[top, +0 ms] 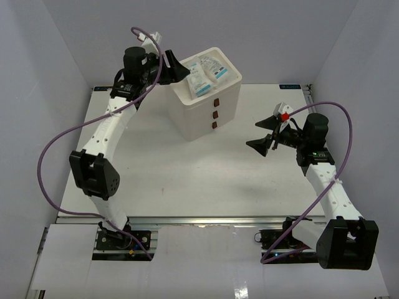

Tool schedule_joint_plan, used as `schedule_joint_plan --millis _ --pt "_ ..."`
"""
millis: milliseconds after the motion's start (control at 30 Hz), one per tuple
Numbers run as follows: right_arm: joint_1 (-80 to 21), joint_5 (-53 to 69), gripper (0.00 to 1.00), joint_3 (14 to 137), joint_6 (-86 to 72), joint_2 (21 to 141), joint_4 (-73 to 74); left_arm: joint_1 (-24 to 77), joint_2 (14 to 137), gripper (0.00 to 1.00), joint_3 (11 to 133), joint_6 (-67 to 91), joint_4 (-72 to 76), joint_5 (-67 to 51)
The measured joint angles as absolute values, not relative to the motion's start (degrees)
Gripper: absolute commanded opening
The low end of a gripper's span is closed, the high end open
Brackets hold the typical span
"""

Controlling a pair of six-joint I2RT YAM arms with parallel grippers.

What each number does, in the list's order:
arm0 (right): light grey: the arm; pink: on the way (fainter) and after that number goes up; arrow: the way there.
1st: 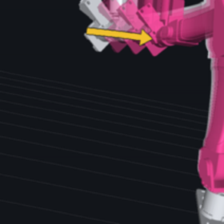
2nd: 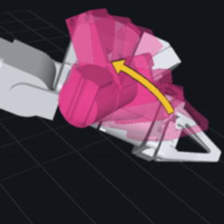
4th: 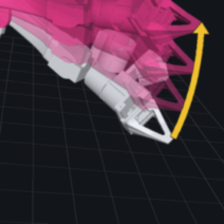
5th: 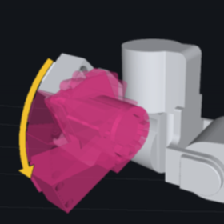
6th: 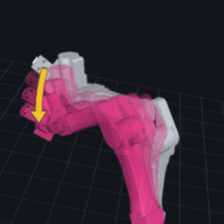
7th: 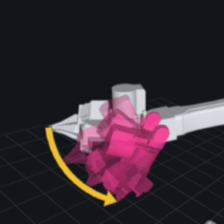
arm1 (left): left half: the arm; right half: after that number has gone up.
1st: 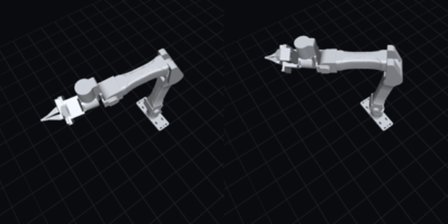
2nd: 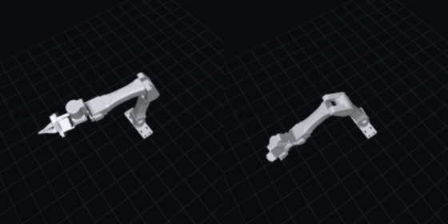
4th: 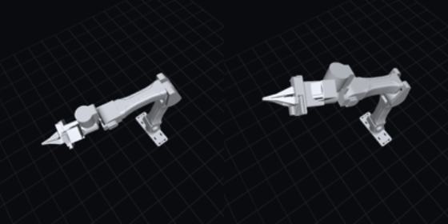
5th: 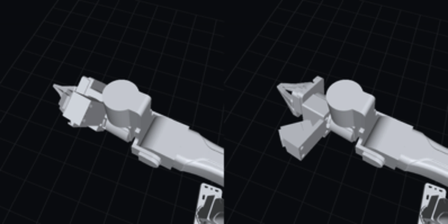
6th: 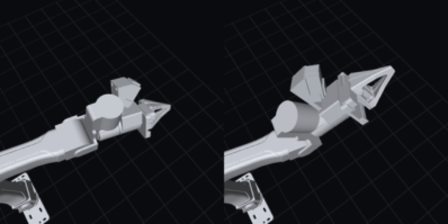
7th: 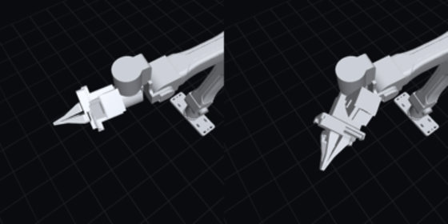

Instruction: Organize the makeup

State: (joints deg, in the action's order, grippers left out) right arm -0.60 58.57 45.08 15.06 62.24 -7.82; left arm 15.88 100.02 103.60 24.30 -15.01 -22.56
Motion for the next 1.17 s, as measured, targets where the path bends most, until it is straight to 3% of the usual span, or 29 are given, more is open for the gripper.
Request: schedule_joint_plan --millis 67,233,500,833,1167 --pt "0.5 57.5 0.90 45.1 14.9 61.8 -7.2 15.9 90.5 0.98 93.5 22.9 -12.4 -22.1" --pt "2.3 51.5 0.90 45.3 14.8 60.0 -2.7 15.5 66.7 0.98 69.6 20.2 -4.4 -23.1" --pt "2.6 36.5 0.90 47.9 15.0 59.8 9.4 15.1 49.3 0.98 45.1 14.5 -2.4 -25.1" --pt "2.9 23.1 0.90 42.0 10.0 55.4 9.3 15.1 41.6 0.98 40.5 11.2 -4.6 -25.6" --pt "5.8 16.1 0.90 41.3 7.9 54.8 7.9 15.1 41.9 0.98 40.1 11.0 -4.4 -26.3"
